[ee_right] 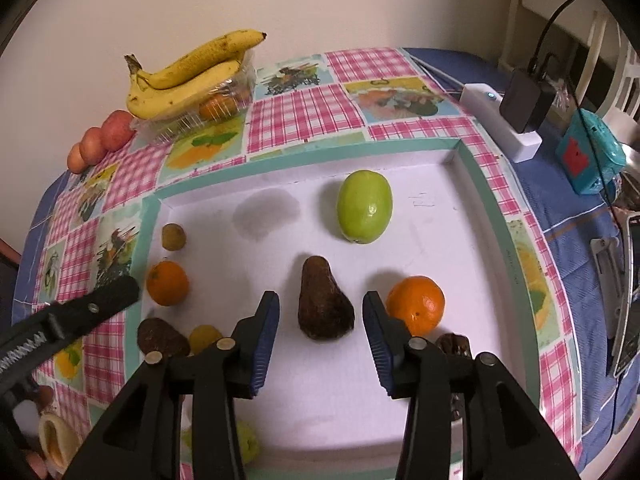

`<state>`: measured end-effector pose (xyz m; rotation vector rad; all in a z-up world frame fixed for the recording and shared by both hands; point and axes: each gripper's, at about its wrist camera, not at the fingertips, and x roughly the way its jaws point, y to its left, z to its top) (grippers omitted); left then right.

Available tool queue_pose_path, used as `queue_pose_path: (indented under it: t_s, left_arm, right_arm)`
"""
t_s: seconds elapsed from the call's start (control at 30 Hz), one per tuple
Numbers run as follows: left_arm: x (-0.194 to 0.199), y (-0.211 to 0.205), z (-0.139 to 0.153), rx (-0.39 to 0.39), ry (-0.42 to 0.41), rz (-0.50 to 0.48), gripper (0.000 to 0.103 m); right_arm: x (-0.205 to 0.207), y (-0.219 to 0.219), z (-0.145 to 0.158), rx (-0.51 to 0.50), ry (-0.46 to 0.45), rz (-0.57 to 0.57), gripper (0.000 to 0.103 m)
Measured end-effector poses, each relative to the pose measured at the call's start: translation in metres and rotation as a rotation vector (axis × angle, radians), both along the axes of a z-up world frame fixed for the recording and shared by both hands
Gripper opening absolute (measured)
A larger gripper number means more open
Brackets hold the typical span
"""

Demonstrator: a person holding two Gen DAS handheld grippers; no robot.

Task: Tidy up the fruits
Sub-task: 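Open the right tool to release the avocado while the left tool releases the mandarin, then withdraw both open tools back from the tray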

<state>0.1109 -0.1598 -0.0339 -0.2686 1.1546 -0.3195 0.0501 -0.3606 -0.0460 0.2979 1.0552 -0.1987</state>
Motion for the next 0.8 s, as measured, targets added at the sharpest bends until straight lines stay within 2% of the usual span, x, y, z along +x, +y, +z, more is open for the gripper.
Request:
queue_pose_path:
  t_s: [0.03,0.07,0.1,0.13,0.17,0.2,0.3,0.37,0.43,0.63,0.8]
  left_arm:
    - [-0.003,0.007,0.004,0.011,-0.010,0.014,0.064]
    - [-0.005,0.013,0.006,0.026,-0.019,0.028,0.069]
    - [-0.008,0.019,0.008,0.047,-0.031,0.045,0.079]
    - [-0.011,0.026,0.010,0.076,-0.046,0.064,0.092]
    - [-0.015,0.035,0.011,0.119,-0.063,0.087,0.098]
    - [-0.017,0.040,0.012,0.150,-0.076,0.102,0.103]
    - [-0.024,0.057,0.013,0.245,-0.105,0.127,0.103]
    - [-0.030,0.069,0.014,0.284,-0.121,0.141,0.103]
    - [-0.036,0.079,0.015,0.304,-0.128,0.156,0.103]
    - [-0.055,0.091,0.017,0.315,-0.138,0.145,0.103]
    - [-0.076,0.099,0.020,0.298,-0.101,0.115,0.103]
  right_arm:
    - [-0.002,0.001,0.001,-0.003,-0.002,0.001,0.045]
    - [-0.003,0.002,0.002,-0.006,-0.004,0.002,0.052]
    - [-0.006,0.004,0.003,-0.012,-0.005,0.002,0.058]
    - [-0.009,0.006,0.005,-0.025,-0.007,0.001,0.071]
    - [-0.012,0.009,0.006,-0.037,-0.010,0.002,0.079]
    - [-0.014,0.011,0.007,-0.050,-0.014,0.009,0.081]
    - [-0.019,0.019,0.010,-0.085,-0.029,0.033,0.084]
    - [-0.024,0.026,0.010,-0.099,-0.037,0.050,0.091]
    - [-0.029,0.032,0.011,-0.102,-0.045,0.062,0.091]
    - [-0.046,0.056,0.010,-0.104,-0.060,0.092,0.096]
    - [-0.063,0.069,0.010,-0.058,-0.073,0.092,0.096]
